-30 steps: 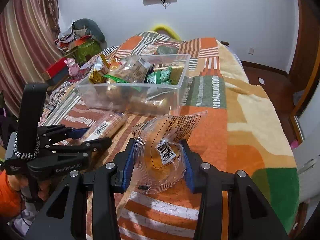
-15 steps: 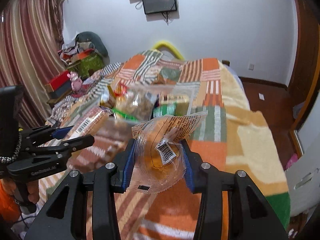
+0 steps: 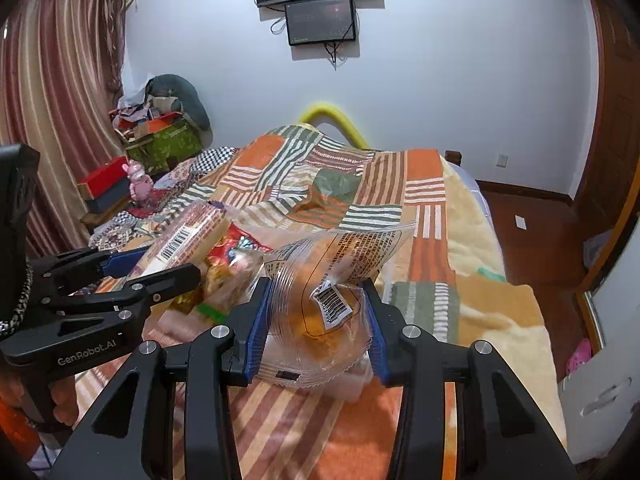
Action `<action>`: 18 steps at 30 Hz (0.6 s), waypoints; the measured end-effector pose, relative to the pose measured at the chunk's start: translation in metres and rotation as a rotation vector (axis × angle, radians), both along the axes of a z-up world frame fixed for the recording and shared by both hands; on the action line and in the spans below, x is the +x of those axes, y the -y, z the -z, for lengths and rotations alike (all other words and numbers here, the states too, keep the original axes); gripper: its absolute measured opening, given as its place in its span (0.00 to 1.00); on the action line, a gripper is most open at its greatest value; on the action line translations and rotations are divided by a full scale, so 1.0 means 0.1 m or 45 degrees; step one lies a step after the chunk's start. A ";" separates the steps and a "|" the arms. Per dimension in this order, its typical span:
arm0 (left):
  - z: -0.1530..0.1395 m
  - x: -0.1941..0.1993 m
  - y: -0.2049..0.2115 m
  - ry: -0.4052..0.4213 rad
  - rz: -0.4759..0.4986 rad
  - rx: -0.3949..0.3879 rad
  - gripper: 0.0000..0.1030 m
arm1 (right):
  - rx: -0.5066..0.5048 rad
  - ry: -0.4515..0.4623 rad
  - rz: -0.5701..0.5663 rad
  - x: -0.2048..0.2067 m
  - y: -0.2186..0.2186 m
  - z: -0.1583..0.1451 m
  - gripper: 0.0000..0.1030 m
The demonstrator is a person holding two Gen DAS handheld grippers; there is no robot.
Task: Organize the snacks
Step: 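Carry the cookie roll with the left tool while the right tool carries the bun bag into the box, then open both tools to release the cookie roll and bun bag in the box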
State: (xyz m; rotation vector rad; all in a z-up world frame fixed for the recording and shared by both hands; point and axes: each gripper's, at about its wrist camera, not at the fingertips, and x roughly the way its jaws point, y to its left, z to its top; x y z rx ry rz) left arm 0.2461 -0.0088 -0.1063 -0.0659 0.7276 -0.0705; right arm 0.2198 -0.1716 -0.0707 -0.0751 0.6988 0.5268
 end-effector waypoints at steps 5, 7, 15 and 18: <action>0.16 0.27 -0.11 -0.042 -0.061 -0.009 0.43 | -0.023 -0.030 -0.009 0.16 -0.13 0.14 0.38; 0.23 0.36 -0.13 -0.064 -0.068 -0.022 0.43 | -0.042 -0.041 -0.012 0.21 -0.16 0.19 0.38; 0.31 0.43 -0.09 -0.056 -0.090 0.031 0.47 | -0.127 -0.093 -0.038 0.22 -0.23 0.36 0.42; 0.26 0.38 -0.08 -0.047 -0.073 0.040 0.51 | -0.138 -0.092 -0.030 0.18 -0.19 0.29 0.45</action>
